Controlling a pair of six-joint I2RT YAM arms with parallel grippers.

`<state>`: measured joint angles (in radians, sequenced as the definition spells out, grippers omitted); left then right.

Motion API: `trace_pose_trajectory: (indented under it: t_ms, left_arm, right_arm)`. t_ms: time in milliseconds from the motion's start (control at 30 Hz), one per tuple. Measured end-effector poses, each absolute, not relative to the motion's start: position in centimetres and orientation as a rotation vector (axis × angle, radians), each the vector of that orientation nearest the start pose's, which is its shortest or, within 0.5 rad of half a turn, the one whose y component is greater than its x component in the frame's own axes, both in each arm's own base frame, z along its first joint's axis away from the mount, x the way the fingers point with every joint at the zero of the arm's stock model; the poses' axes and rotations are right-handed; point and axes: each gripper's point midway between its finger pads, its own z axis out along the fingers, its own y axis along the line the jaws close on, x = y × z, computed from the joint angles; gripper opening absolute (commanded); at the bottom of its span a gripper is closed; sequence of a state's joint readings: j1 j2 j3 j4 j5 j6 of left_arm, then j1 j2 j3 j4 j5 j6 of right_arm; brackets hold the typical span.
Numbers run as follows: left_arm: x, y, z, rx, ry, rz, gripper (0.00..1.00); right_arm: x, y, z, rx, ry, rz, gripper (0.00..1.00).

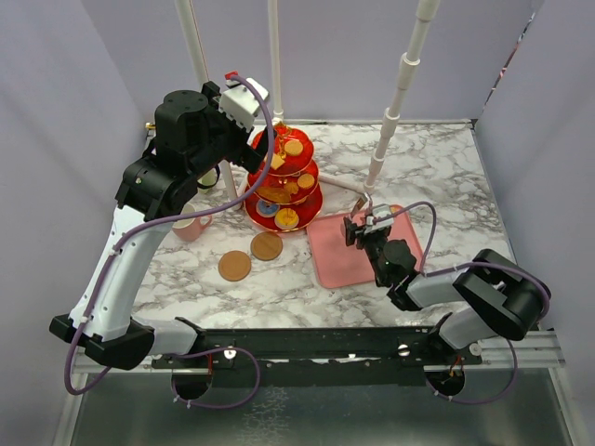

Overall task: Serve the afternoon tea
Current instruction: Pick up the desert from the tray.

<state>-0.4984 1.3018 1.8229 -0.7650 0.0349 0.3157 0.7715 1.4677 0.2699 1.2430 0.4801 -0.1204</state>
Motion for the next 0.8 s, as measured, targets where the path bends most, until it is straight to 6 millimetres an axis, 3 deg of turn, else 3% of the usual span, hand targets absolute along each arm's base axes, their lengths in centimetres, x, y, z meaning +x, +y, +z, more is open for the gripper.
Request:
trace_pose_trajectory:
  t_ms: [500,800]
  left_arm:
    - [32.4,-16.9,44.3,0.743,1.658,-0.162,0.99]
    - [32.4,-16.9,44.3,0.743,1.658,-0.162,0.99]
  right_arm:
    - [32.5,18.5,11.8,-0.223,1.525,0.128,0.7]
    - [32.3,17.7,10.9,-0.18,1.536,0.119,0.64]
